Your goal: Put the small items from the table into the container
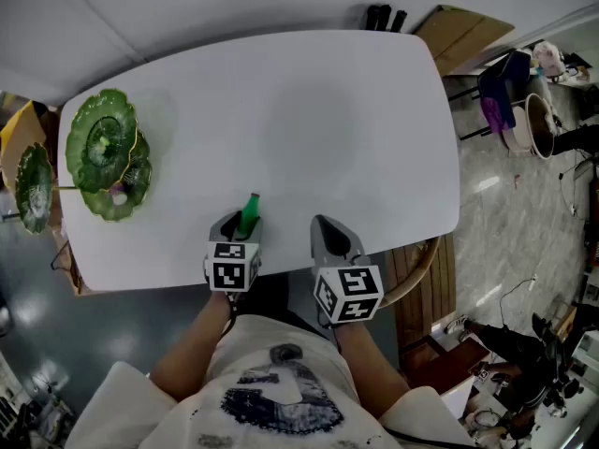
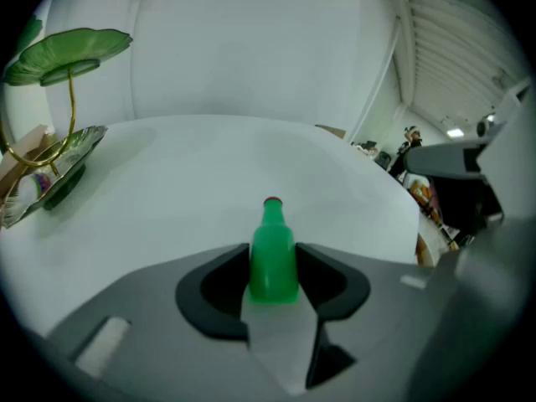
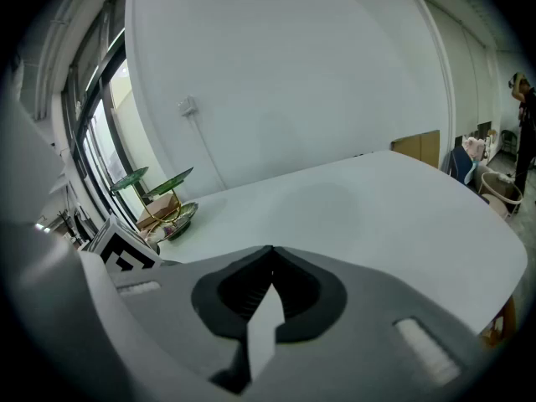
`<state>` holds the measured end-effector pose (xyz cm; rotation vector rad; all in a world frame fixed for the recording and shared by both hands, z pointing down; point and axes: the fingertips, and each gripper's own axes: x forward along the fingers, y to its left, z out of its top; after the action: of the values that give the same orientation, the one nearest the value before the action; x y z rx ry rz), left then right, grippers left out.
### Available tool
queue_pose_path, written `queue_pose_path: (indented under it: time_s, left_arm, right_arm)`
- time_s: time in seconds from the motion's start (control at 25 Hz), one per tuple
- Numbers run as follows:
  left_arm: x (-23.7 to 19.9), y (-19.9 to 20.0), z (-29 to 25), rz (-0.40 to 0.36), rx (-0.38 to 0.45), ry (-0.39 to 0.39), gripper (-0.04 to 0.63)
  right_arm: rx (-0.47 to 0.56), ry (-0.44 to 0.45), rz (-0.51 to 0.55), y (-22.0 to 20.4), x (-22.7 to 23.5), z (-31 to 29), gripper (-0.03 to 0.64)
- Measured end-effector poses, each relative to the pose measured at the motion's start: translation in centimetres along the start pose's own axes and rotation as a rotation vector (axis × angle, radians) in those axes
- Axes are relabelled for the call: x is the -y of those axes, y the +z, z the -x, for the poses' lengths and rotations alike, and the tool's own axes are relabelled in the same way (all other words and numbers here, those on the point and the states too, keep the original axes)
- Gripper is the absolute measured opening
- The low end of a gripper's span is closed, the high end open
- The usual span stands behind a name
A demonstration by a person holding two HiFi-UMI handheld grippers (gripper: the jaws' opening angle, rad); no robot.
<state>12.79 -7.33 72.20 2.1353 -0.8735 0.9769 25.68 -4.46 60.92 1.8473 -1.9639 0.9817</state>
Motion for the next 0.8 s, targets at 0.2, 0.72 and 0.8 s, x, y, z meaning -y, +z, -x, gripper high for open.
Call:
queue_pose_path:
  time_s: [0.2, 0.72, 0.8]
  left_arm:
    - [0.0, 0.8, 0.6, -0.009, 0.02, -0.007, 0.169]
    - [0.4, 1.3, 4.6, -0.026, 0.108, -0.034, 0.167]
    - [0.5, 1.3, 5.4, -0.029, 0.127, -0.038, 0.167]
  right_arm:
    - [0.015, -0.01, 0.01, 0.6, 0.1, 1.0, 0.0]
    - [0.069, -0.008, 0.033, 0.8, -2.5, 4.3, 0.0]
    - [0.079, -0.006, 0.041, 0.8, -3.1, 5.1, 0.0]
